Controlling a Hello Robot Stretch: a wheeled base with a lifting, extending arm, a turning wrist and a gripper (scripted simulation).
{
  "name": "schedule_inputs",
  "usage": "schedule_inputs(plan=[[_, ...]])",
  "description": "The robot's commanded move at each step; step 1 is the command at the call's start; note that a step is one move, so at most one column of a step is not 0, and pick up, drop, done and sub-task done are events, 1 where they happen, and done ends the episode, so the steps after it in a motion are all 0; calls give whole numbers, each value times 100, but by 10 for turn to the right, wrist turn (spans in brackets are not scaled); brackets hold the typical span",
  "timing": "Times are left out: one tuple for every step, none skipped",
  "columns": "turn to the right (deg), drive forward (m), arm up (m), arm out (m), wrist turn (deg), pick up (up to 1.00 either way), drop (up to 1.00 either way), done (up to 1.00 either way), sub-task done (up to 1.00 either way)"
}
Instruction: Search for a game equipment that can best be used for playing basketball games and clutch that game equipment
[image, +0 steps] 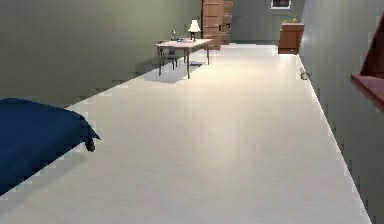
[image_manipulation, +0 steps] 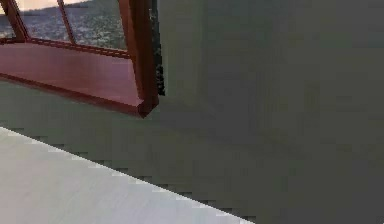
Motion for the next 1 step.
schedule_inputs(plan=[[-210,0,0,0,0,0,0,0,0]])
